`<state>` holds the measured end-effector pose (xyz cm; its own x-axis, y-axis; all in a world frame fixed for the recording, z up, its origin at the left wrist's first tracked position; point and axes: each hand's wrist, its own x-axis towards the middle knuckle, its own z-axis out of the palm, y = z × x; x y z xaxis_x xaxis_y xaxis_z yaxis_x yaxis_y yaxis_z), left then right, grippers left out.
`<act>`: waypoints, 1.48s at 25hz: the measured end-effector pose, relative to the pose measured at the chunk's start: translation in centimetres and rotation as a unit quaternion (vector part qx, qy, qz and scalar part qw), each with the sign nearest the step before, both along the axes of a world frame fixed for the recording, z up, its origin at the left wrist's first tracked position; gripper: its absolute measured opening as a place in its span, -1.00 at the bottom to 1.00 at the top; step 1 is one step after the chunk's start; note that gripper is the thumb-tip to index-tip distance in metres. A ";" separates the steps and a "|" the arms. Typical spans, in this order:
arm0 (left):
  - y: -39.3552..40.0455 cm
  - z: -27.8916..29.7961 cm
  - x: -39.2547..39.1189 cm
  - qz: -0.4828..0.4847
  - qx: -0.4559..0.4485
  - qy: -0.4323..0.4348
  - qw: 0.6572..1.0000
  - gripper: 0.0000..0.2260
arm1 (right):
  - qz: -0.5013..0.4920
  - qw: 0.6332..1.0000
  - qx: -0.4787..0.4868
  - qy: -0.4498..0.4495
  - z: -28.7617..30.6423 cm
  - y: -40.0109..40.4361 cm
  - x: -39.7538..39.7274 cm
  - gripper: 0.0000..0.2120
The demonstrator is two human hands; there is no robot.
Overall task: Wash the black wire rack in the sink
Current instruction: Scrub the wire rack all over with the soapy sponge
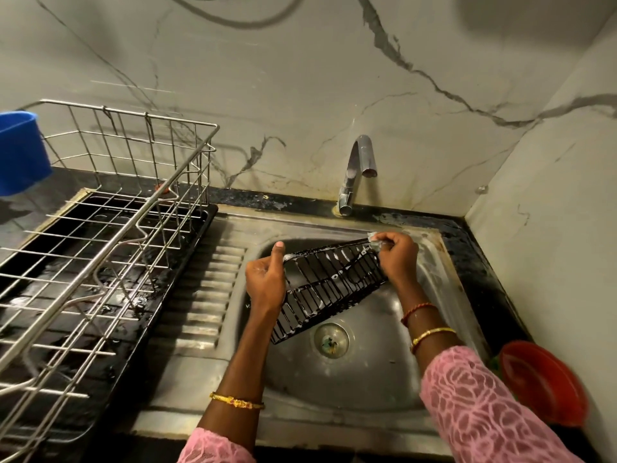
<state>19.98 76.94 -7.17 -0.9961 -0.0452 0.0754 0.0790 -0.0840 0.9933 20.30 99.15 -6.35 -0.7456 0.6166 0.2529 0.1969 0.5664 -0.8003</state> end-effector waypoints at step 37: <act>-0.5 0.2 0.2 0.037 -0.004 0.022 0.999 -0.51 | 0.208 0.969 0.067 0.116 1.2 -11.9 9.1 -0.76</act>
